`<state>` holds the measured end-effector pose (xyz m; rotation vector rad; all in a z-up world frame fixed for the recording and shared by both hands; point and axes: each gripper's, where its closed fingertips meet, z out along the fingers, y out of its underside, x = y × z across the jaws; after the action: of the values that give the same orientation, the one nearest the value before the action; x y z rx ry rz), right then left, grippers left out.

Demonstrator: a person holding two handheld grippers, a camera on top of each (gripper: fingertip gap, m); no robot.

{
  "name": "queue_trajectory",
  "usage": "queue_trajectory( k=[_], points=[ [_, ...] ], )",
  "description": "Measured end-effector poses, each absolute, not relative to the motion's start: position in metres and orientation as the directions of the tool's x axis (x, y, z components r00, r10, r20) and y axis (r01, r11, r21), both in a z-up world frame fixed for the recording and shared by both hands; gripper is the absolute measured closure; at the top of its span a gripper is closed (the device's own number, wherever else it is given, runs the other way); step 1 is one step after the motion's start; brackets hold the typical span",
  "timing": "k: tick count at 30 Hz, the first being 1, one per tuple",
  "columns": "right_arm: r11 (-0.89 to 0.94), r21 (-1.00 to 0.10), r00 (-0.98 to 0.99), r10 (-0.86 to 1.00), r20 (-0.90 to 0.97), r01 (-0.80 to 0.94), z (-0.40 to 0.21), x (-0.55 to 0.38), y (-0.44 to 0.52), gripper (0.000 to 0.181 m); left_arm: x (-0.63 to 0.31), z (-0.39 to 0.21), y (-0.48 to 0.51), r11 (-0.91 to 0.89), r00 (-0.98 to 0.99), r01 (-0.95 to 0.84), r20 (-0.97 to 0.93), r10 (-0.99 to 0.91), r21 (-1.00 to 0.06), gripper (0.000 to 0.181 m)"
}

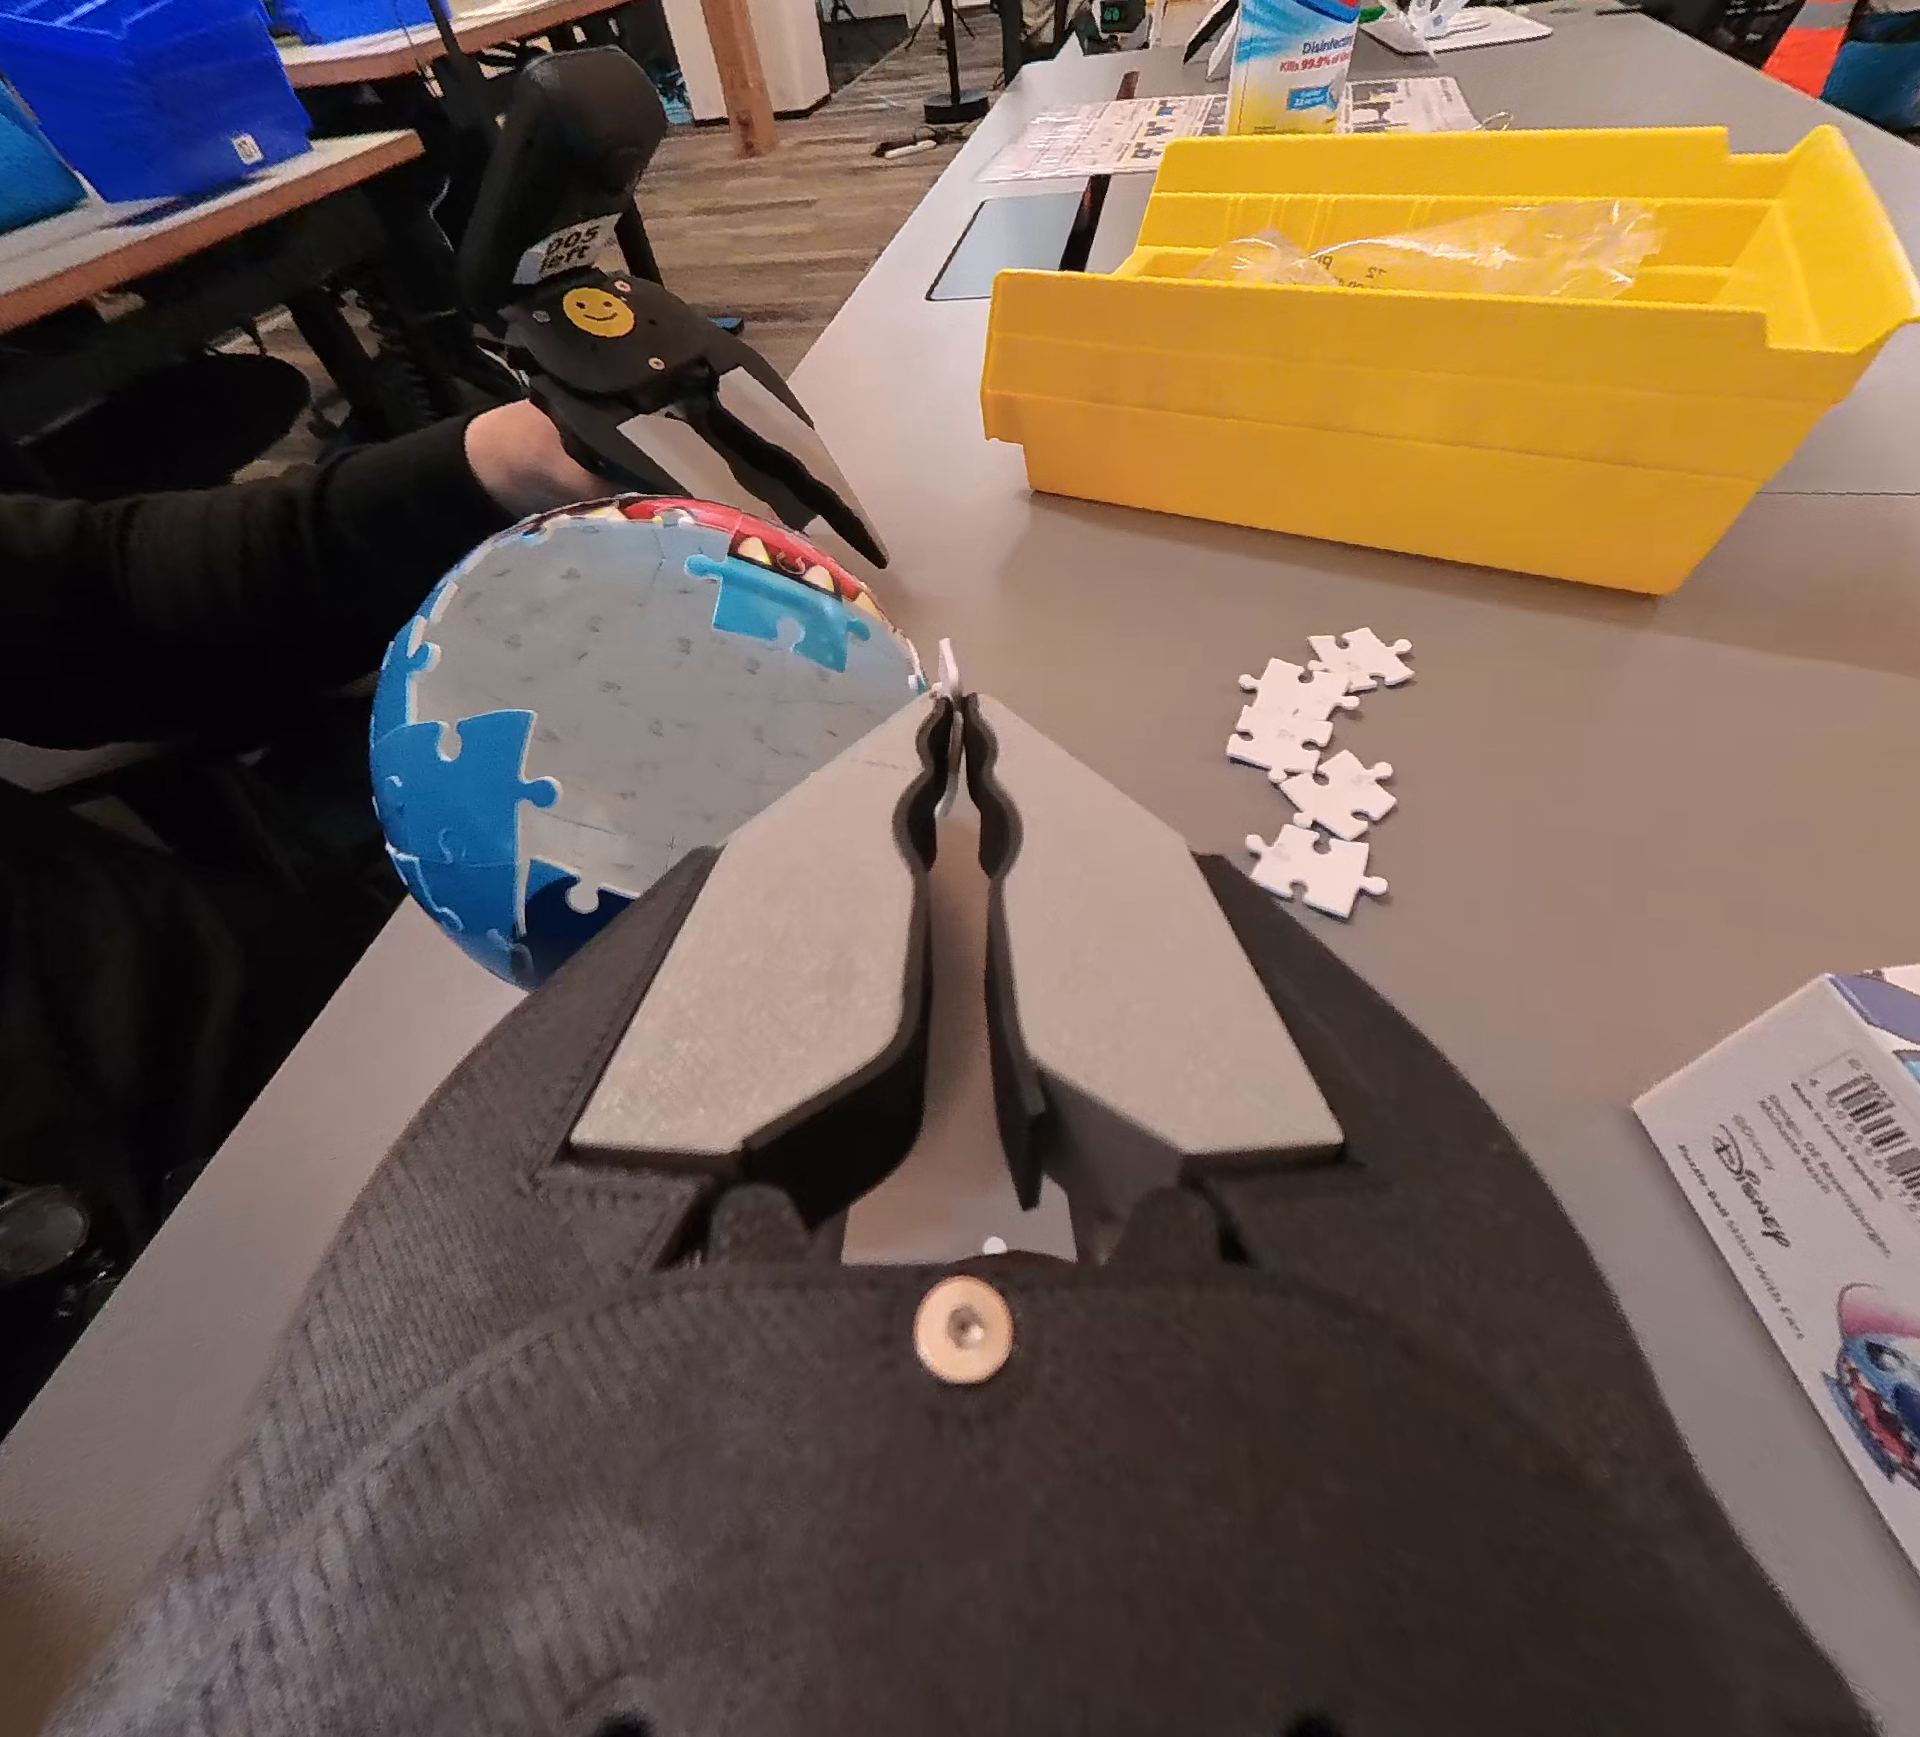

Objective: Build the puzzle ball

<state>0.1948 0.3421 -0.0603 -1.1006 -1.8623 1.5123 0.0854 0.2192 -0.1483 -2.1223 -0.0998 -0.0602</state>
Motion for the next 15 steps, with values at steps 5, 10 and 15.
queue_trajectory(
  k=[5, 10, 15],
  points=[
    [0.020, -0.962, -0.567, 0.811, -0.144, 0.273, -0.061, 0.195, 0.337, 0.181, 0.085, -0.148, 0.219, -0.518, 0.995, 0.098, 0.084, 0.050, -0.850, 0.158],
    [-0.021, -0.983, -0.563, 0.817, -0.123, 0.185, -0.043, 0.198, 0.343, 0.181, 0.082, -0.133, 0.216, -0.460, 0.993, 0.113, 0.088, 0.077, -0.881, 0.157],
    [-0.213, -0.977, -0.629, 0.759, -0.169, 0.006, 0.012, 0.215, 0.338, 0.181, 0.125, -0.060, 0.228, -0.401, 0.997, 0.005, 0.033, -0.063, -0.916, 0.152]
  ],
)
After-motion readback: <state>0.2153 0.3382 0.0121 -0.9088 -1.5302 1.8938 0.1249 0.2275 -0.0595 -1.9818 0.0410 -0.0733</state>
